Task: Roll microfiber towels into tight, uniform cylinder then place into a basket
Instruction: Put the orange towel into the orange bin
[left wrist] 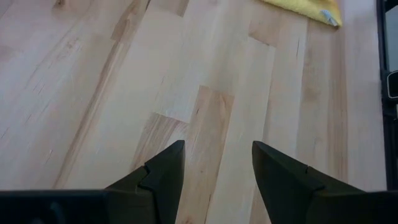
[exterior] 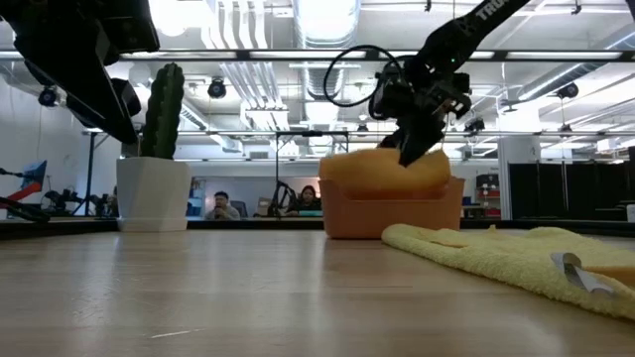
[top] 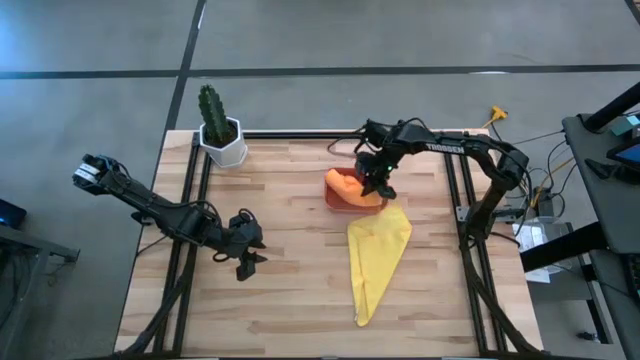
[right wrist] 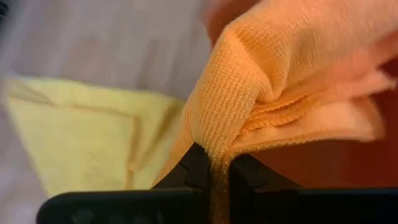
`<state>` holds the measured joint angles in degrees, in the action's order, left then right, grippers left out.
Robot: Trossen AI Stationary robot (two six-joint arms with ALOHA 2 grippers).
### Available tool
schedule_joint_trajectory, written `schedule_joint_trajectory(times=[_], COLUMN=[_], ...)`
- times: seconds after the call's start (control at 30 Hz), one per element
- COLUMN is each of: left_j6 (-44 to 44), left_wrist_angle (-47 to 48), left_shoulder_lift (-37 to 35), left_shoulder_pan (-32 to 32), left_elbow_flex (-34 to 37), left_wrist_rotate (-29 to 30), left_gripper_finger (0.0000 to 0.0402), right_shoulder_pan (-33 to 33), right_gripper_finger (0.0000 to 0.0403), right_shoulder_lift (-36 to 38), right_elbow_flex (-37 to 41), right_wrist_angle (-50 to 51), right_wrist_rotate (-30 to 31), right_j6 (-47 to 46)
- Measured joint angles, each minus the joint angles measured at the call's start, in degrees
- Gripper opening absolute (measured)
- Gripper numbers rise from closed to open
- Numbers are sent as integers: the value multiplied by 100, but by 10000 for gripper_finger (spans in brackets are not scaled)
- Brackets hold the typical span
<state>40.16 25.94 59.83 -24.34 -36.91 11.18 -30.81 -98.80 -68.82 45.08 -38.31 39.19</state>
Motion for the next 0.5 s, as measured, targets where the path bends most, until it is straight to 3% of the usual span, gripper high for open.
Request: schedule_joint_trajectory(times=[0.13, 0.2, 0.3, 0.43, 0.5], left_j6=[20, 145, 298, 319, 303], left_wrist_angle=[4, 2, 2, -10, -193], left_shoulder_lift=[0, 0, 0, 2, 2], left_shoulder_pan=[0, 0, 0, 0, 0], left_elbow_flex=[-19, -28, -28, -95, -146], left_wrist_rotate=[-41, -56, -80, -216, -213], left_gripper_finger=[171, 171, 171, 171, 171], right_shoulder_pan=[-223, -245, -267, -307, -331], right_gripper_finger=[20, 20, 20, 20, 20], right_shoulder_lift=[0, 0, -6, -254, -494], right_elbow_flex=[-15, 3, 129, 248, 254], right_wrist_angle=[-76, -86, -259, -359, -303], right_wrist_rotate=[-1533, -1903, -1681, -499, -299], right_j6=[-358, -390, -171, -65, 20])
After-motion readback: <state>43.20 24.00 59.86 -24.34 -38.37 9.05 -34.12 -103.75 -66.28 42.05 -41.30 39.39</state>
